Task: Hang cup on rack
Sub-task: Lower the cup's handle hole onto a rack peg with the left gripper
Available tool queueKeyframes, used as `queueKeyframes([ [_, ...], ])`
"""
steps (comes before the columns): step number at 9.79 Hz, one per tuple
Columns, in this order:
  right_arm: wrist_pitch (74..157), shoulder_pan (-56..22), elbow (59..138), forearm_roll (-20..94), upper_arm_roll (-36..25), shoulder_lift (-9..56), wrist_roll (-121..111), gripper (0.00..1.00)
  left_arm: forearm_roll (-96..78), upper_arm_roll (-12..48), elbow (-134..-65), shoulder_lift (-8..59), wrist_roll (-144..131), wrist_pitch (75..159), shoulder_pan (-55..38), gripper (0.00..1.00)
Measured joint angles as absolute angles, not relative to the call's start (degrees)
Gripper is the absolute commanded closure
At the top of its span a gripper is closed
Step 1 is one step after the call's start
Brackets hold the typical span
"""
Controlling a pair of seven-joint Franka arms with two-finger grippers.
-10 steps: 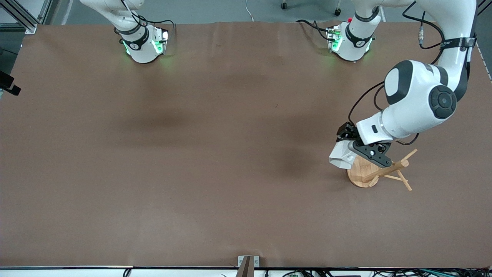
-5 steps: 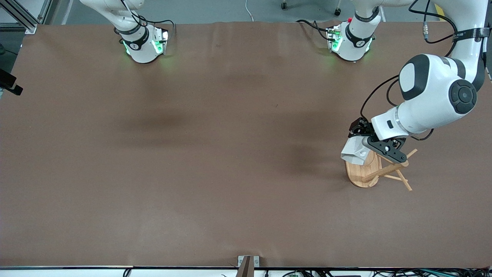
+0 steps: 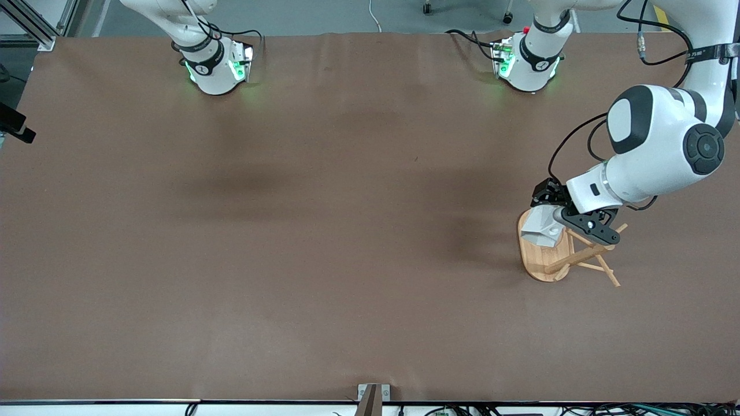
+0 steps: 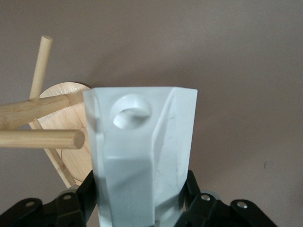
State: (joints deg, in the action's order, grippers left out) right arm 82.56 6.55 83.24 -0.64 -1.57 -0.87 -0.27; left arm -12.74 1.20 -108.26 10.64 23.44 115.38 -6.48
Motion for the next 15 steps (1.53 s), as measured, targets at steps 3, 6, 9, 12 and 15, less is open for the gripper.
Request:
queueKeyframes([
  [3,82.6,6.5,83.2,-0.6,-1.5,-0.9,-0.3,0.0,-12.7,1.1,-108.1,10.7,23.5,115.6,-6.5,0.99],
  [6,82.6,6.6,83.2,-0.6,-1.4,-0.9,-0.3,0.0,-12.7,1.1,-107.0,11.3,24.8,115.8,-6.5,0.99],
  [9,82.6,6.6,83.2,-0.6,-1.4,-0.9,-0.3,0.0,-12.7,0.5,-106.3,12.5,24.9,116.1,-6.5,0.99],
  [12,82.6,6.6,83.2,-0.6,-1.4,-0.9,-0.2,0.0,-12.7,-1.2,-106.2,12.7,26.2,117.0,-6.3,0.99],
  [15,82.6,6.6,83.2,-0.6,-1.4,-0.9,-0.2,0.0,-12.7,-1.2,-106.2,13.8,26.2,118.4,-6.3,0.85],
])
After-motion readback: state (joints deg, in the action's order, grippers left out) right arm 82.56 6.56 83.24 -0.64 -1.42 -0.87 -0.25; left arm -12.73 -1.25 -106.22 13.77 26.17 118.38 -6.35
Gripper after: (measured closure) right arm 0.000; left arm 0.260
